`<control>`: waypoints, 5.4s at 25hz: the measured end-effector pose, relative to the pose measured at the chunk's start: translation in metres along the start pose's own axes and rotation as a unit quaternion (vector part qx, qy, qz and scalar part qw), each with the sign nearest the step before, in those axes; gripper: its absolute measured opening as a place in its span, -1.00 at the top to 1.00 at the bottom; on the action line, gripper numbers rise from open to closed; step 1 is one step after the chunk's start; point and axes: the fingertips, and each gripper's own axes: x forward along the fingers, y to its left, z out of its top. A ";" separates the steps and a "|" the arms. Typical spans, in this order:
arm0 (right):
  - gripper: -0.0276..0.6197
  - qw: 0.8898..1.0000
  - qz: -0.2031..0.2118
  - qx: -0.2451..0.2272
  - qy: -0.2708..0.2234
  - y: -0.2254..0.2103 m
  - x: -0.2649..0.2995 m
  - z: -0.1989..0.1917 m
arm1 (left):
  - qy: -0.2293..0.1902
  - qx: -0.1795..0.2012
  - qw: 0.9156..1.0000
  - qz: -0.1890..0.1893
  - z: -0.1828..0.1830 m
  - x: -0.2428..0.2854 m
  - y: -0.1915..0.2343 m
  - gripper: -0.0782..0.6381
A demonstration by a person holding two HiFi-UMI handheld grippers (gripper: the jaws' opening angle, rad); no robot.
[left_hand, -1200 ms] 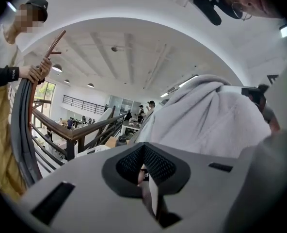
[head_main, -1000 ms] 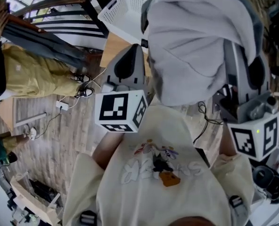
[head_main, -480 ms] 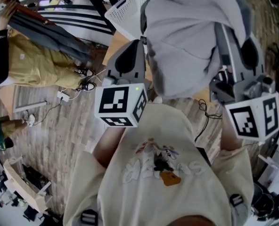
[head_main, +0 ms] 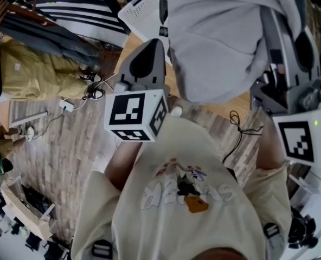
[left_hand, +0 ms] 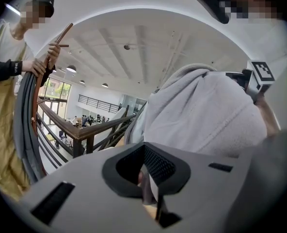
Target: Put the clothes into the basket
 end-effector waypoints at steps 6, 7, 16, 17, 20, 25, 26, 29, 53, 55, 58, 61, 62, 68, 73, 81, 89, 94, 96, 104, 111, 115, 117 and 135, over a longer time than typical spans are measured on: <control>0.55 0.999 0.001 0.002 0.037 -0.006 0.050 -0.029 | 0.007 -0.009 1.000 -0.004 0.010 0.034 0.029 0.78; 0.55 0.999 0.002 0.005 0.042 -0.007 0.057 -0.033 | 0.007 -0.010 1.000 -0.005 0.013 0.039 0.034 0.78; 0.55 0.996 0.014 0.026 0.081 -0.008 0.115 -0.072 | 0.022 -0.012 1.000 -0.007 0.024 0.081 0.074 0.78; 0.55 0.996 0.015 0.026 0.085 -0.008 0.120 -0.076 | 0.024 -0.012 1.000 -0.008 0.025 0.086 0.078 0.78; 0.55 0.995 0.017 0.029 0.094 -0.008 0.140 -0.088 | 0.031 -0.013 0.999 -0.012 0.027 0.102 0.092 0.78; 0.55 0.993 0.018 0.037 0.114 -0.013 0.180 -0.120 | 0.046 -0.020 0.999 -0.015 0.020 0.135 0.124 0.78; 0.55 0.992 0.017 0.039 0.116 -0.014 0.185 -0.124 | 0.047 -0.020 0.999 -0.016 0.020 0.139 0.128 0.78; 0.55 0.991 0.012 0.044 0.124 -0.016 0.187 -0.131 | 0.050 -0.020 0.998 -0.021 0.023 0.143 0.129 0.78; 0.54 0.972 -0.030 0.066 0.222 -0.029 0.192 -0.251 | 0.108 -0.041 0.992 -0.053 -0.005 0.190 0.157 0.78; 0.53 0.968 -0.038 0.070 0.238 -0.029 0.182 -0.264 | 0.114 -0.042 0.991 -0.059 -0.008 0.189 0.152 0.78; 0.53 0.963 -0.051 0.081 0.253 -0.032 0.171 -0.281 | 0.126 -0.044 0.989 -0.063 -0.015 0.187 0.149 0.78; 0.53 0.959 -0.061 0.084 0.262 -0.038 0.165 -0.296 | 0.140 -0.047 0.987 -0.065 -0.027 0.187 0.147 0.78; 0.53 0.958 -0.064 0.083 0.267 -0.039 0.163 -0.301 | 0.145 -0.048 0.986 -0.066 -0.031 0.186 0.146 0.78; 0.52 0.951 -0.092 0.073 0.287 -0.042 0.160 -0.332 | 0.173 -0.064 0.980 -0.076 -0.053 0.183 0.143 0.78; 0.52 0.942 -0.086 0.054 0.319 -0.036 0.162 -0.359 | 0.187 -0.066 0.977 -0.078 -0.066 0.185 0.140 0.78; 0.51 0.917 -0.099 0.090 0.376 -0.051 0.156 -0.431 | 0.207 -0.070 0.973 -0.076 -0.082 0.195 0.143 0.78; 0.50 0.901 -0.089 0.084 0.416 -0.056 0.158 -0.477 | 0.222 -0.076 0.970 -0.069 -0.102 0.207 0.147 0.78; 0.50 0.887 -0.098 0.096 0.441 -0.063 0.157 -0.515 | 0.237 -0.059 0.967 -0.070 -0.132 0.223 0.137 0.78; 0.50 0.883 -0.100 0.105 0.446 -0.064 0.157 -0.525 | 0.243 -0.048 0.966 -0.072 -0.142 0.227 0.132 0.78; 0.50 0.858 -0.094 0.149 0.482 -0.066 0.154 -0.577 | 0.268 -0.075 0.956 -0.091 -0.166 0.246 0.127 0.78; 0.50 0.847 -0.075 0.172 0.497 -0.061 0.153 -0.592 | 0.259 -0.078 0.959 -0.081 -0.155 0.235 0.132 0.78; 0.40 0.848 -0.090 0.194 0.485 -0.062 0.148 -0.560 | 0.259 -0.065 0.960 -0.080 -0.149 0.222 0.126 0.78; 0.33 0.854 -0.112 0.197 0.469 -0.063 0.143 -0.536 | 0.255 -0.063 0.962 -0.079 -0.146 0.214 0.125 0.78; 0.21 0.907 -0.121 0.153 0.372 -0.033 0.033 -0.403 | 0.217 -0.037 0.971 -0.094 -0.129 0.132 0.057 0.78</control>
